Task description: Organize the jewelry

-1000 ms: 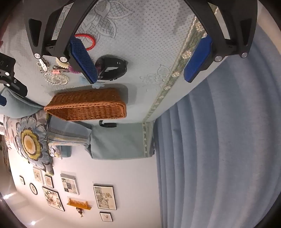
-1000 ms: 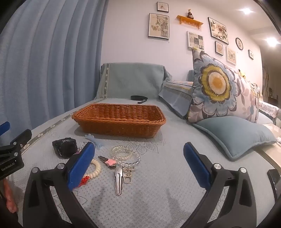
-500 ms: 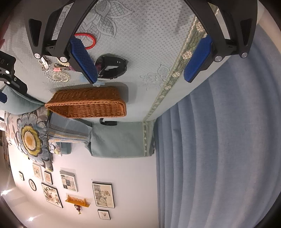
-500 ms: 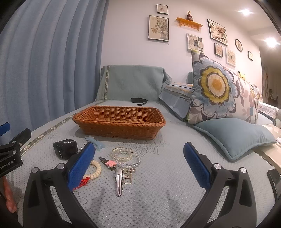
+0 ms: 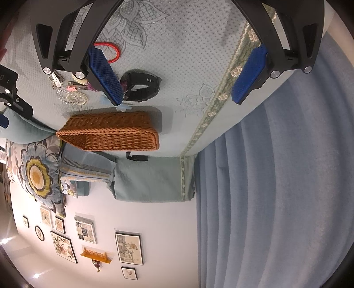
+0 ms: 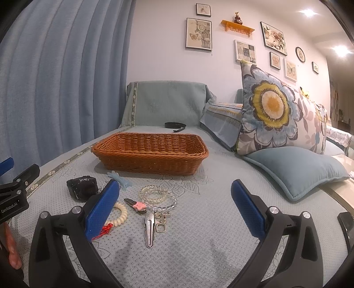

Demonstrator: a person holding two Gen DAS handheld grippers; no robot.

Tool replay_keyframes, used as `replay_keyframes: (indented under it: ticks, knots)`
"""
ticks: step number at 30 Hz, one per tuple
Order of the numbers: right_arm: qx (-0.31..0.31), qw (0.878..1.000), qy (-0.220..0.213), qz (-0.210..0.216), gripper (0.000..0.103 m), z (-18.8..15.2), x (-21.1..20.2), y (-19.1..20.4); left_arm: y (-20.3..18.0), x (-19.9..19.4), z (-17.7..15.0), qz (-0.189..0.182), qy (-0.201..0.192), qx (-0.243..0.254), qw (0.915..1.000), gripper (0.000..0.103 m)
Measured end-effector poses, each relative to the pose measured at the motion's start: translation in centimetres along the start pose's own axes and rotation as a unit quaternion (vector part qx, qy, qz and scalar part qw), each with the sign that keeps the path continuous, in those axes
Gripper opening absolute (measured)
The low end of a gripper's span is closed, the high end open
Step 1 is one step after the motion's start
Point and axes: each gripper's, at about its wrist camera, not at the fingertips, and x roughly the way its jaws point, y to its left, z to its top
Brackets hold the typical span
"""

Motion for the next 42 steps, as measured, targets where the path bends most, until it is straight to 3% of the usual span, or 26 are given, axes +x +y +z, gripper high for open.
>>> replay_keyframes:
  ticks: [28, 36, 39, 42]
  knots:
    - [-0.018, 1.0, -0.002, -0.008, 0.096, -0.3, 0.4, 0.1, 0.5, 0.8, -0.1, -0.008, 0.001, -0.03, 0.9995, 0.095]
    - [-0.052, 0.995, 0.082, 0.013, 0.096, -0.8, 2.3, 0.3, 2.4, 3.7, 0.0, -0.043, 0.082, -0.045, 0.9947, 0.095]
    - [-0.063, 0.99, 0.12, 0.028, 0.096, -0.9, 2.7, -0.1, 3.0, 5.5, 0.5, -0.071, 0.127, -0.053, 0.988, 0.092]
    - [-0.054, 0.986, 0.153, 0.039, 0.094, -0.9, 3.2, -0.9, 3.5, 7.6, 1.2, -0.111, 0.178, -0.076, 0.9748, 0.089]
